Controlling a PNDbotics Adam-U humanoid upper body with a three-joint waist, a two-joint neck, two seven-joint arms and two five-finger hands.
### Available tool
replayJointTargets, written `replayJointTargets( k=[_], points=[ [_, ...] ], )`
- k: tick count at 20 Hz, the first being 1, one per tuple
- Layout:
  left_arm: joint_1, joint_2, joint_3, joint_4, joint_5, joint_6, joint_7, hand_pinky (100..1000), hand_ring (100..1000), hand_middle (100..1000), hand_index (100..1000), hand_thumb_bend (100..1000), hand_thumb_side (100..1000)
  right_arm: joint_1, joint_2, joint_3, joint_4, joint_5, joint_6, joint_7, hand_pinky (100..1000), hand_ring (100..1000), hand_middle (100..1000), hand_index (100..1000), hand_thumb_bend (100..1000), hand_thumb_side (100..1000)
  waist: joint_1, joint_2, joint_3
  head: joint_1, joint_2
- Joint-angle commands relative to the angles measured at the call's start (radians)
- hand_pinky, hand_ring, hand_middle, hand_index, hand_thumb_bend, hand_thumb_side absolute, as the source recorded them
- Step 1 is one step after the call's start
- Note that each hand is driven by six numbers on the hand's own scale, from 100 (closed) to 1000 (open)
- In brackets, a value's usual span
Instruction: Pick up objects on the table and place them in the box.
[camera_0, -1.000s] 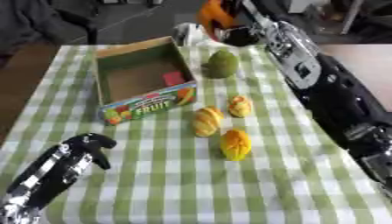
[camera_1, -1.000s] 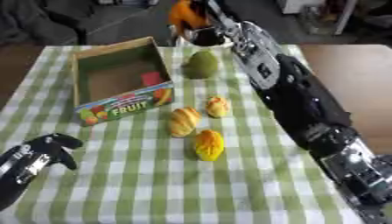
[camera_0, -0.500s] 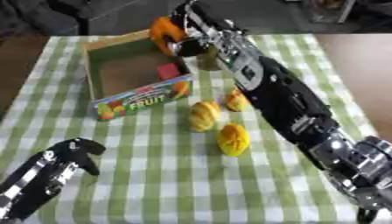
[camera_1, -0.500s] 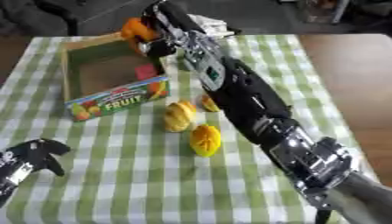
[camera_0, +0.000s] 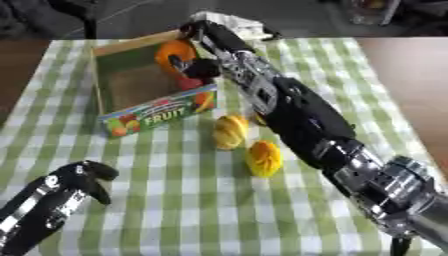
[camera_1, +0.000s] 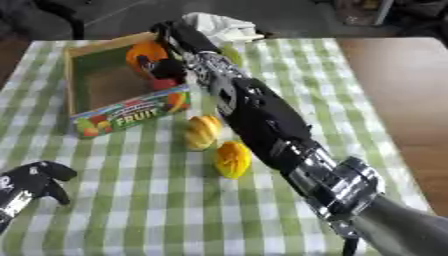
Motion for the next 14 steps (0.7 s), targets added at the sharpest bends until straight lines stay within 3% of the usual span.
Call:
replayJointTargets(
  k=[1, 7, 14],
  points=[
    [-0.007, 0.013, 0.001, -0.019, 0.006, -0.001, 0.0, 594, 519, 697, 703, 100, 747, -0.03, -0.02, -0.011, -0.062, 0.016, 0.034, -0.023, 716, 897, 794, 901, 289, 590, 0.003, -0.013, -0.006, -0.002, 0.005],
    [-0.006, 0.014, 0.006, -0.018, 0.004, -0.003, 0.005, 594, 519, 697, 703, 100, 748, -0.032, -0.087, -0.042, -0.07, -0.007, 0.084, 0.004, 738, 911, 821, 921, 282, 449, 0.005, -0.015, -0.02, 0.003, 0.005],
    [-0.001, 0.017, 0.01, -0.018, 0.002, -0.003, 0.009, 595, 519, 697, 704, 100, 750, -0.015, -0.15, -0.146, 0.171, 0.023, 0.18, -0.017, 738, 911, 825, 924, 279, 483, 0.004, -0.016, -0.025, 0.011, 0.005]
  ],
)
